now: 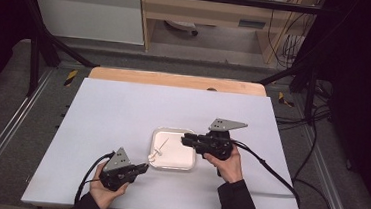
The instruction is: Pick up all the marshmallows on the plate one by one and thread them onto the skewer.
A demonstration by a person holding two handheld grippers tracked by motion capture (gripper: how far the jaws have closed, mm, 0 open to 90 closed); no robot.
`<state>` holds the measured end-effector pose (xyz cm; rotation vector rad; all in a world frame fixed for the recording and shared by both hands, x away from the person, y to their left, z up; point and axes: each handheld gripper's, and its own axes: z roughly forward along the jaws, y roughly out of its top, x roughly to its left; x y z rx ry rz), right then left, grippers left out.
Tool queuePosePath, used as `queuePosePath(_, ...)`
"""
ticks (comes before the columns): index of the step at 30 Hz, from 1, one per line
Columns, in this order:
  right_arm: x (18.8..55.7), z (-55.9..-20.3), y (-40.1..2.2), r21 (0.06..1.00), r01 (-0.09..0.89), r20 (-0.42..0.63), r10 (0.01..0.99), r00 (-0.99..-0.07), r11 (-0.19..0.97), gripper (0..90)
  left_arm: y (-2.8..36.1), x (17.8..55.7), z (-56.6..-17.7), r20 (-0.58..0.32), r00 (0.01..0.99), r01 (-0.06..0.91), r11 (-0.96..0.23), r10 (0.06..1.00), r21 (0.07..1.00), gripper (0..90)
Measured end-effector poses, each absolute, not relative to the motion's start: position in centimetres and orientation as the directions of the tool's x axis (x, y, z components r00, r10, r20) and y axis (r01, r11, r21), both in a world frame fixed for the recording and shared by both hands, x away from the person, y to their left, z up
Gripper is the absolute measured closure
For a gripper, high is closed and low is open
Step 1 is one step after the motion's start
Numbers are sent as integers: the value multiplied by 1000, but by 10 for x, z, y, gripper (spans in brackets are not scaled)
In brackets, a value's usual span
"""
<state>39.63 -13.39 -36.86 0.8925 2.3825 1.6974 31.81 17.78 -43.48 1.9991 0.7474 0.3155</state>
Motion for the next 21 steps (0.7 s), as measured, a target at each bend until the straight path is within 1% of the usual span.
queuePosePath(10, 398, -356, -130, 896, 422, 324, 441, -837, 141, 757, 177, 316, -434, -71, 790, 360, -367, 609, 858, 889)
queuePosePath(21, 406, -360, -121, 880, 465, 393, 398, -829, 99, 755, 175, 315, -433, -64, 799, 347, -372, 598, 861, 889)
